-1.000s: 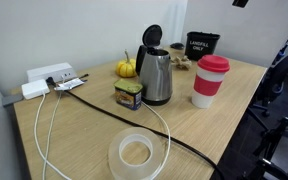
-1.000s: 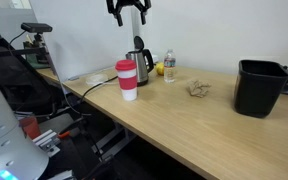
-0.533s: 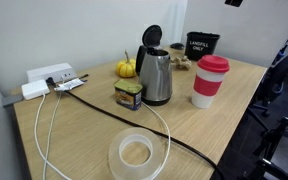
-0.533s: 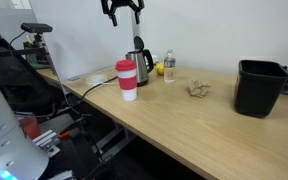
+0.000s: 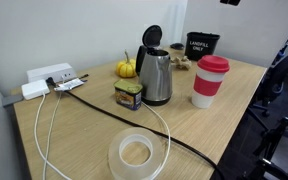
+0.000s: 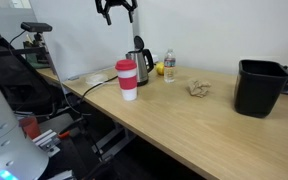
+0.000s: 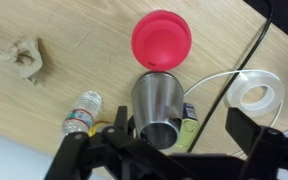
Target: Move the circular object forward near the pumpkin
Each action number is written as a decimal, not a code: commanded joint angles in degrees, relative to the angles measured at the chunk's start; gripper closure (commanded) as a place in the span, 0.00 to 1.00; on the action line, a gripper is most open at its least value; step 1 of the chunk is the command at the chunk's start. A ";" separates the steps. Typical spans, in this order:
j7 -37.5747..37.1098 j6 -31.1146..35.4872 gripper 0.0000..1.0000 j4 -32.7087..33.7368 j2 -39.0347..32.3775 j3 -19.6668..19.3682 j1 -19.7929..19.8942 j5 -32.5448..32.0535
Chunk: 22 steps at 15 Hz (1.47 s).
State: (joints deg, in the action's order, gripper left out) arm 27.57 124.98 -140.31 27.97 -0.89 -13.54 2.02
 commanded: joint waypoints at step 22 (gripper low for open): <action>18.57 3.48 0.00 8.38 -12.80 8.53 -11.44 6.85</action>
State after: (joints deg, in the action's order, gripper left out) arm 43.54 128.58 -135.27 19.31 5.85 -25.30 8.23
